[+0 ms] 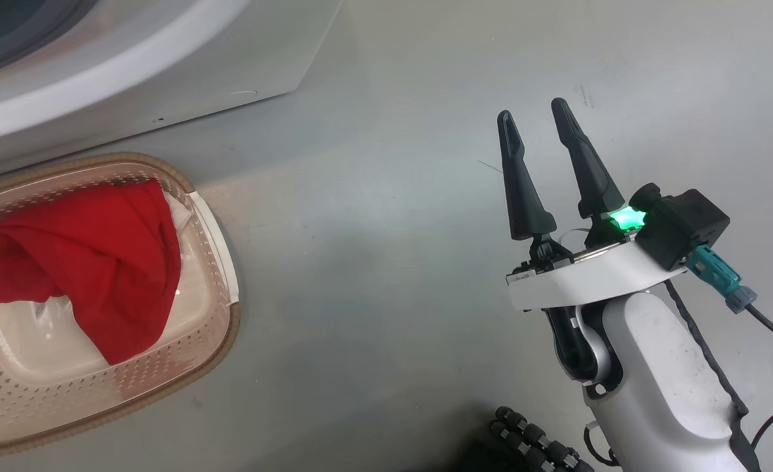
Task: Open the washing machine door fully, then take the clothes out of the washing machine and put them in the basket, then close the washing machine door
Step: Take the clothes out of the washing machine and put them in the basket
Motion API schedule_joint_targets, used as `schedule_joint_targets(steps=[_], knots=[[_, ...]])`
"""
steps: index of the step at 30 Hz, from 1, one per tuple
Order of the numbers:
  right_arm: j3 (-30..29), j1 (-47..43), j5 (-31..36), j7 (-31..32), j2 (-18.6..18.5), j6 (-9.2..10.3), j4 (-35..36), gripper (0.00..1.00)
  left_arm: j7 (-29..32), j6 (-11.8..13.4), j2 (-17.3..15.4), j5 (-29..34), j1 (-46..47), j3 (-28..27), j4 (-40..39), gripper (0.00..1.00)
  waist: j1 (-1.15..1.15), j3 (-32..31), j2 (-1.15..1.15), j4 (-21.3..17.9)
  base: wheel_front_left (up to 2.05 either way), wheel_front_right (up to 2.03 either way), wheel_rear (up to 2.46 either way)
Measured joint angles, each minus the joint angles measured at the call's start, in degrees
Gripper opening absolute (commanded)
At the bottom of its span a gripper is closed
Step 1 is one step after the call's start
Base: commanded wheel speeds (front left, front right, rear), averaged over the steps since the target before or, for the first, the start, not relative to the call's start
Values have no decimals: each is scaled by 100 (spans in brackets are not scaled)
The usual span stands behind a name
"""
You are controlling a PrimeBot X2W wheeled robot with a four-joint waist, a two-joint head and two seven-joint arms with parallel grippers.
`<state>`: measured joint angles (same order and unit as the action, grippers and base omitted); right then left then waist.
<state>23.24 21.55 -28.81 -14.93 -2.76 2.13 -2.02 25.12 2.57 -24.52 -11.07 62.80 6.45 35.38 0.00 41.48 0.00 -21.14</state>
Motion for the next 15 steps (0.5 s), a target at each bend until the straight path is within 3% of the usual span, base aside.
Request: schedule_joint_targets(steps=[15], knots=[[-105,40,79,0,-1,5,-76,100,-802,69,622,-787,99,-638,-4,0,0,-75,0,160,0,0,0]])
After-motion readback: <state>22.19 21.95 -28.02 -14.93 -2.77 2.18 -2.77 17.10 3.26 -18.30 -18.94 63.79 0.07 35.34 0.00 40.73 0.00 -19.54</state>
